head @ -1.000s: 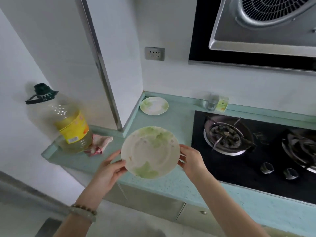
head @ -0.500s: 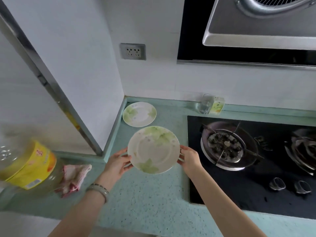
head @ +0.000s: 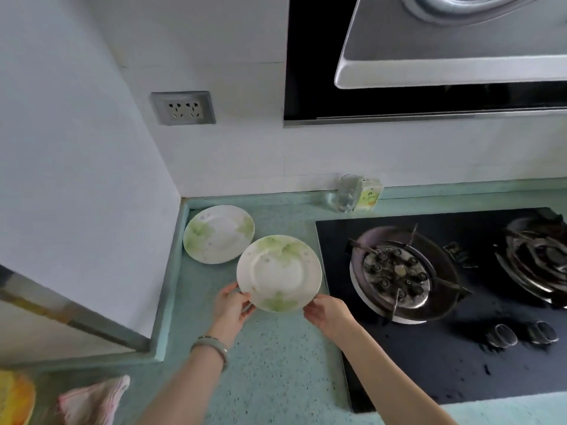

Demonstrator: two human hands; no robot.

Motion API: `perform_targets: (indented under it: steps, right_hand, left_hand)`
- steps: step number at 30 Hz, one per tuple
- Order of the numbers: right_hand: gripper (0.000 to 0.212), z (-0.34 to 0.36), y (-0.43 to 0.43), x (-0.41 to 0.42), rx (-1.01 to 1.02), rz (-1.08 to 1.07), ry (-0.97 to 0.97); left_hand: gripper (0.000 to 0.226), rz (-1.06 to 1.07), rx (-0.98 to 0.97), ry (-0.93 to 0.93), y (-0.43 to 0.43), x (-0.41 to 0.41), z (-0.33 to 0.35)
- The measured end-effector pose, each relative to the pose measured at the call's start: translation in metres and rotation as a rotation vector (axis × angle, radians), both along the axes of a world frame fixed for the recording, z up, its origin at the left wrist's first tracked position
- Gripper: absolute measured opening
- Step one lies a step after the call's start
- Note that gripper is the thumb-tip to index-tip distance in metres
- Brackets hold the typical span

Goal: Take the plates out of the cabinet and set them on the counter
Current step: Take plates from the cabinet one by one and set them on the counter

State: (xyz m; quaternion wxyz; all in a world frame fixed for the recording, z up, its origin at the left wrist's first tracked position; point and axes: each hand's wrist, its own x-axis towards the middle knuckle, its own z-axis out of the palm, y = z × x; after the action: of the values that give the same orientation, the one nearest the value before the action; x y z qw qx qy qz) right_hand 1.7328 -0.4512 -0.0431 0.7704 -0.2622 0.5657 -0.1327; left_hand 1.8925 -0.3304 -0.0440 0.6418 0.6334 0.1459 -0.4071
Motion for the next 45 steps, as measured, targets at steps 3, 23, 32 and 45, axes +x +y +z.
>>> perform_targets:
  steps: [3,23,32,45]
  right_hand:
    - [0.028,-0.005,-0.004,0.008,-0.008,-0.011,-0.015]
    - [0.054,-0.026,-0.008,0.034,0.005,-0.176,-0.056]
    - [0.057,-0.023,-0.006,0.036,0.011,-0.149,-0.015]
    - [0.075,0.058,0.023,-0.004,-0.594,0.071,0.043]
  left_hand:
    - [0.049,-0.061,0.006,0.01,-0.013,0.008,-0.013]
    - [0.044,-0.17,-0.035,0.031,-0.039,0.049,-0.036]
    - [0.054,-0.366,-0.055,-0.003,-0.035,0.062,-0.039]
    - [0.08,-0.704,-0.19,-0.53,-0.007,0.061,0.032]
